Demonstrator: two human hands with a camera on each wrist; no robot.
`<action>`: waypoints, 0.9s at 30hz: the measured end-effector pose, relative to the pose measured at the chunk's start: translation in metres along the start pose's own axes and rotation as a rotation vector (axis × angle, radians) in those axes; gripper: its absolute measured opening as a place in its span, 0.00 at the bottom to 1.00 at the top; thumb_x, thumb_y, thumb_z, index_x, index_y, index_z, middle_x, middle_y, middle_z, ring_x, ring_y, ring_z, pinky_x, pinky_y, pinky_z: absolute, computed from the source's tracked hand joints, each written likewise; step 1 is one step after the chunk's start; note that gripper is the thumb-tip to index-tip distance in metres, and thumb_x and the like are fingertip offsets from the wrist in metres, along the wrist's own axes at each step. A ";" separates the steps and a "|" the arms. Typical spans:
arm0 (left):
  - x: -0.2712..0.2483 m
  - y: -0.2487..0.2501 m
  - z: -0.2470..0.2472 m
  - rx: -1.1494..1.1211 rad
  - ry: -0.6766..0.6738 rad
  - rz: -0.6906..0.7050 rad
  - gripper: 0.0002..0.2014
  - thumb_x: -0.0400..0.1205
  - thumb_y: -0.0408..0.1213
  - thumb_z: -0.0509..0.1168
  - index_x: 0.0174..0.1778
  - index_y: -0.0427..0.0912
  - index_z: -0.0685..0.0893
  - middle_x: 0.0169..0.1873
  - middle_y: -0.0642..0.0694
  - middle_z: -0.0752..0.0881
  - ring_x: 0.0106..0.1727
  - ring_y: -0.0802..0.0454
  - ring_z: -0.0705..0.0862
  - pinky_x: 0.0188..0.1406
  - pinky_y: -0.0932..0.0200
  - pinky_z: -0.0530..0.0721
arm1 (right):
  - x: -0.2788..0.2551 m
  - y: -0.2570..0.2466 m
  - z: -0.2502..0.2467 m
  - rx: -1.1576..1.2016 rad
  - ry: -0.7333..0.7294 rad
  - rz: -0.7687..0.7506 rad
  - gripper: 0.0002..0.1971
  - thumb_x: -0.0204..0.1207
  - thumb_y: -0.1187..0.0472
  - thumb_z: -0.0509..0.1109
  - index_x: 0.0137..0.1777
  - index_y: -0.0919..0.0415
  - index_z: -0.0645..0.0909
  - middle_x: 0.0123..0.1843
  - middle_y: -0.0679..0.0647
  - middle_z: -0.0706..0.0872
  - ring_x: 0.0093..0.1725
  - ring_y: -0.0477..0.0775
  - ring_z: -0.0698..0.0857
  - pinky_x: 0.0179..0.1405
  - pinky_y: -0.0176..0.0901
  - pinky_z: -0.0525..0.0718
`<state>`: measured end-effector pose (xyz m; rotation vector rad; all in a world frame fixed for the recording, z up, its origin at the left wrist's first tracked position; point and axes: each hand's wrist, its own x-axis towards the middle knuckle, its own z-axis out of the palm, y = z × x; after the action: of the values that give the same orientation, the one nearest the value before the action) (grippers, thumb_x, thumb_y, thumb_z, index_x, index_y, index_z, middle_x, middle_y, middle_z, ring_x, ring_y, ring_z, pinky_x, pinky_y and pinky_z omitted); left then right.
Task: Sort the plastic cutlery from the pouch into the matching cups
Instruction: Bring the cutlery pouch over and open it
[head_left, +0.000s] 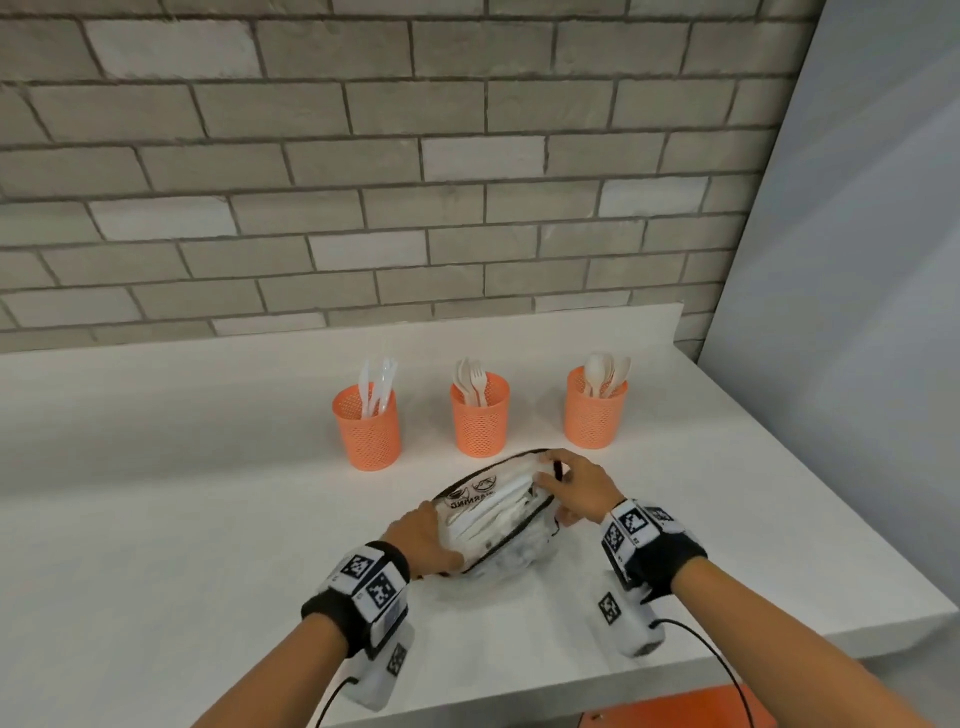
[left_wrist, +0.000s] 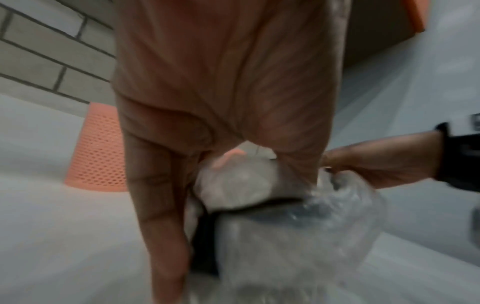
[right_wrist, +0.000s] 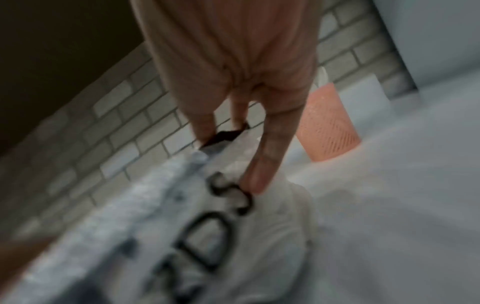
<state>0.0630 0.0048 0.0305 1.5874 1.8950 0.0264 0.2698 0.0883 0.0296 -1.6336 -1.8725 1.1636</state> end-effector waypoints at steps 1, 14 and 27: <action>-0.003 0.001 0.001 -0.078 -0.061 -0.039 0.30 0.74 0.46 0.70 0.67 0.36 0.69 0.53 0.42 0.80 0.51 0.44 0.85 0.48 0.55 0.86 | 0.000 -0.003 0.000 0.087 -0.088 -0.009 0.25 0.79 0.52 0.66 0.75 0.51 0.68 0.62 0.61 0.79 0.60 0.62 0.83 0.46 0.50 0.88; -0.007 0.061 -0.010 0.090 0.287 0.272 0.07 0.82 0.44 0.59 0.48 0.44 0.78 0.44 0.46 0.84 0.49 0.46 0.85 0.43 0.58 0.79 | -0.079 0.013 0.002 -0.286 0.118 -0.099 0.37 0.73 0.44 0.70 0.74 0.56 0.56 0.71 0.59 0.67 0.59 0.59 0.80 0.52 0.44 0.78; 0.073 0.045 -0.003 0.563 0.312 0.634 0.27 0.79 0.48 0.40 0.63 0.40 0.75 0.56 0.40 0.80 0.60 0.42 0.76 0.51 0.54 0.66 | -0.084 0.027 0.004 -0.251 0.022 -0.010 0.11 0.75 0.70 0.59 0.49 0.53 0.66 0.41 0.48 0.69 0.35 0.49 0.72 0.26 0.28 0.68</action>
<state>0.0972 0.0828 0.0174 2.6560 1.6077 0.0125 0.3040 0.0067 0.0245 -1.7551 -2.0790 0.9316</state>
